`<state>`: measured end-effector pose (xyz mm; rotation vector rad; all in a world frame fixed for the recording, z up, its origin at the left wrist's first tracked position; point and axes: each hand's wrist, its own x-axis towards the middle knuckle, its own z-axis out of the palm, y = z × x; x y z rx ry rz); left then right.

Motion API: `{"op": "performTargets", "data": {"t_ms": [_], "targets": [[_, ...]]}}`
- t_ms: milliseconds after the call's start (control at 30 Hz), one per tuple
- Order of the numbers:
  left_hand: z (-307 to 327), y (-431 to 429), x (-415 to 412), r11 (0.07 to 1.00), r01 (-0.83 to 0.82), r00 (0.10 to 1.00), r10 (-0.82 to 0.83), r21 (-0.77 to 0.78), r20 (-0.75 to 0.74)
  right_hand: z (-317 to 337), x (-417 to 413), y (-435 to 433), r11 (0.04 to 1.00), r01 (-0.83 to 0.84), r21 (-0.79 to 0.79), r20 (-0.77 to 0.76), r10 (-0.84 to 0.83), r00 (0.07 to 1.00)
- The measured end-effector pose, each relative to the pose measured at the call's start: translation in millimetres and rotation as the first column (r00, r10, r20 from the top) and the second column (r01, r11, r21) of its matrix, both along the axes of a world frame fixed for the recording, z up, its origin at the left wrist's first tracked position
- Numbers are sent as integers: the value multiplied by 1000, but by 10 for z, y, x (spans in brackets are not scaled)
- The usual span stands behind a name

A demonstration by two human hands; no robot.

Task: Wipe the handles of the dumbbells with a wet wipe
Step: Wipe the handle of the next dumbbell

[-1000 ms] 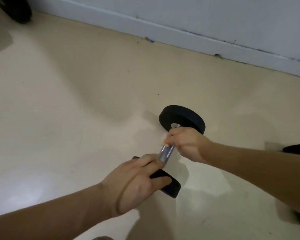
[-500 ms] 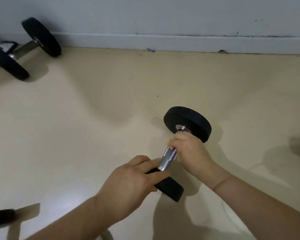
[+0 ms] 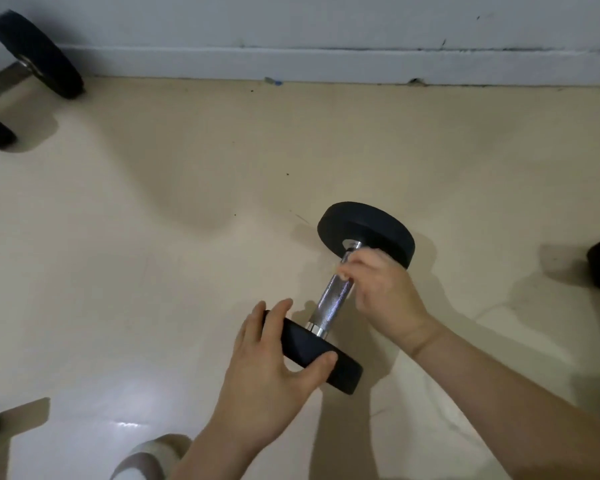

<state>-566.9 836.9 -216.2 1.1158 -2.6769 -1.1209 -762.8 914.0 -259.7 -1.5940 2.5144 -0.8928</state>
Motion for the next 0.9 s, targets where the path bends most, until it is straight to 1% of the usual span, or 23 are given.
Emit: {"op": "performTargets", "data": {"t_ms": [33, 67, 100, 167, 200, 234, 267, 300, 334, 367, 434, 467, 501, 568, 601, 634, 668, 735, 768, 801, 835, 868, 901], "targets": [[-4, 33, -6, 999, -32, 999, 32, 11, 1, 3, 23, -9, 998, 60, -33, 29, -59, 998], [-15, 86, -9, 999, -36, 999, 36, -8, 6, -12, 114, 10, 997, 74, -15, 68, -73, 995], [-11, 142, -17, 999, -22, 1000, 23, -35, 18, -41, 239, 62, 999, 36, 22, 94, -38, 995], [-5, 257, -17, 996, 40, 996, -34, -76, 79, -20, 342, 206, 992, -97, 86, 141, 84, 986], [3, 306, -5, 989, 88, 991, -74, -118, 115, -4, 252, 223, 990, -119, 71, 150, 107, 983], [4, 338, 8, 974, 140, 983, -114, -179, 145, -14, 111, 203, 997, -65, 29, 122, 61, 991], [14, 365, 20, 956, 182, 975, -145, -229, 169, -26, -1, 180, 999, 33, -24, 95, -31, 995], [31, 395, 22, 941, 217, 967, -172, -259, 185, -30, -36, 179, 992, 119, -37, 87, -115, 990], [45, 426, 23, 928, 248, 962, -201, -278, 187, -41, -3, 209, 988, 155, -12, 87, -153, 984], [55, 459, 22, 915, 273, 958, -229, -297, 175, -47, 91, 270, 991, 125, 49, 92, -129, 987], [67, 513, -1, 894, 315, 947, -276, -319, 163, -65, 227, 459, 991, -52, 126, 104, 39, 994], [66, 540, -14, 882, 338, 940, -298, -329, 166, -52, 174, 505, 984, -112, 138, 95, 100, 990], [64, 562, -26, 868, 359, 933, -320, -342, 167, -43, 58, 503, 986, -95, 135, 69, 86, 994], [79, 601, -32, 851, 393, 919, -361, -347, 155, -2, -117, 452, 992, 100, 77, 0, -100, 995], [88, 616, -35, 845, 403, 915, -377, -351, 143, 21, -94, 462, 981, 171, 90, -12, -171, 985], [94, 628, -37, 840, 410, 912, -389, -356, 131, 43, -9, 505, 974, 190, 123, -11, -191, 982], [103, 643, -38, 838, 411, 911, -395, -359, 120, 38, 103, 574, 976, 151, 159, 14, -155, 988], [133, 660, -58, 838, 420, 906, -408, -348, 113, 59, 204, 720, 975, -13, 220, 88, -6, 996], [141, 665, -66, 838, 426, 904, -413, -342, 114, 77, 138, 715, 975, -22, 222, 88, 2, 996], [148, 667, -74, 835, 430, 902, -418, -344, 111, 50, 13, 680, 982, 32, 187, 63, -44, 997], [147, 673, -76, 834, 429, 901, -421, -346, 104, 40, -98, 632, 983, 130, 128, 28, -135, 991], [143, 678, -70, 836, 421, 904, -418, -352, 87, 37, -121, 594, 972, 207, 111, 36, -212, 977], [131, 676, -63, 838, 411, 906, -419, -359, 60, 38, -57, 588, 965, 225, 135, 49, -234, 971]]}}
